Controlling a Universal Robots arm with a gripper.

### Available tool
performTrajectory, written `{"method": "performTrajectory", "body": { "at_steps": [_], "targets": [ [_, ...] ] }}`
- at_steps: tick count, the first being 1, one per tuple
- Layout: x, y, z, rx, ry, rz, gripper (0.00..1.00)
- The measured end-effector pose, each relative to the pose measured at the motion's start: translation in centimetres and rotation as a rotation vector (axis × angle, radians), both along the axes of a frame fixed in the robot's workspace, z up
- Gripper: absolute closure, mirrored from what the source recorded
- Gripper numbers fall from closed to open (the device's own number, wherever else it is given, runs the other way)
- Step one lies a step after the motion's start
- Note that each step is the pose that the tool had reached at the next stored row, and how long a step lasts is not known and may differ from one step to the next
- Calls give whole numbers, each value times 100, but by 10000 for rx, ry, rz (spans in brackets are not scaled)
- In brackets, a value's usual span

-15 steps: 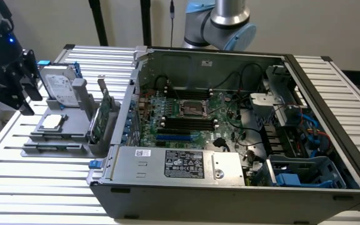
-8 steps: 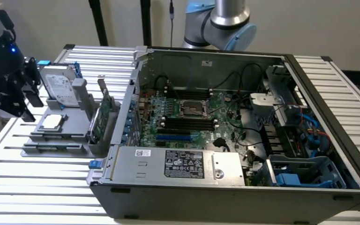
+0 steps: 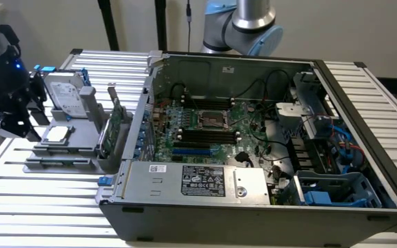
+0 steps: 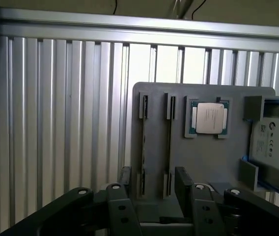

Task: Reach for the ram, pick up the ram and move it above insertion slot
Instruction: 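Pick up the ram and move it above insertion slot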

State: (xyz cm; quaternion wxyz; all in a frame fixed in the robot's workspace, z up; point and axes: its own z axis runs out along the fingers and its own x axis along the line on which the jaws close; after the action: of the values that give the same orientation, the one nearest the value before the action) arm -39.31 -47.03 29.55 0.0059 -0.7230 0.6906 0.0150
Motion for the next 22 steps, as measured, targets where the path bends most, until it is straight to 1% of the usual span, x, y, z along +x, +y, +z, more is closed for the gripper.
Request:
{"method": "performTrajectory", "body": {
  "at_steps": [22],
  "targets": [
    [16,-34,-397,0,0,67,52]
  ]
}}
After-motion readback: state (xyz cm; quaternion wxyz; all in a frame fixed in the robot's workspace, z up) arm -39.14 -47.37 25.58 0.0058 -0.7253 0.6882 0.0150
